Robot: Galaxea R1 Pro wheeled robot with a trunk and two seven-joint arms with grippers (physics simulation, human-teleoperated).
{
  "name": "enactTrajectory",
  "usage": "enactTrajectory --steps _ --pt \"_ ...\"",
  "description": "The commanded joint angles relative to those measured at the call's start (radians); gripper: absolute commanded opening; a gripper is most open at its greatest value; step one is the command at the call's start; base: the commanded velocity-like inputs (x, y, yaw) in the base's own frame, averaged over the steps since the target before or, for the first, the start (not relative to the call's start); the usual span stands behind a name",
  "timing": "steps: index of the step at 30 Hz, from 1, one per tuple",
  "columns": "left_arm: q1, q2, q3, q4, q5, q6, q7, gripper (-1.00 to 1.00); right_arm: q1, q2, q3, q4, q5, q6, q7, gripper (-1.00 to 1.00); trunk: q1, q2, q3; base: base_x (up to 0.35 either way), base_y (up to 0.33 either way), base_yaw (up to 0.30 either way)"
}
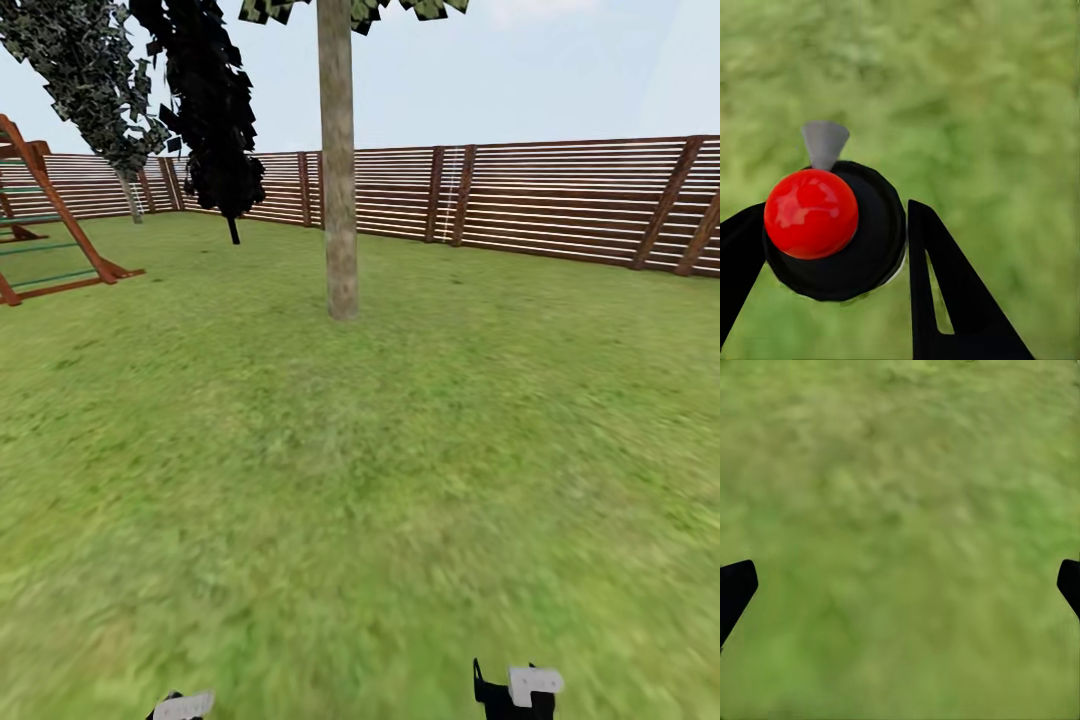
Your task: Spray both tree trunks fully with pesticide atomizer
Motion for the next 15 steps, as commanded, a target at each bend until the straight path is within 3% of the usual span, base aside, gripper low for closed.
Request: enactTrajectory --steps 1,15 --pt "0.000 0.000 0.000 0.000 0.000 0.000 0.000 -1.00 0.000 0.000 0.000 0.000 0.000 0.000 0.000 1.00 0.000 0.000 0.000 0.339 0.000 0.000" --pt "0.000 0.000 0.000 0.000 0.001 0.000 0.000 -1.00 0.000 0.000 0.000 0.000 0.000 0.000 0.000 1.00 0.000 0.000 0.000 0.339 0.000 0.000"
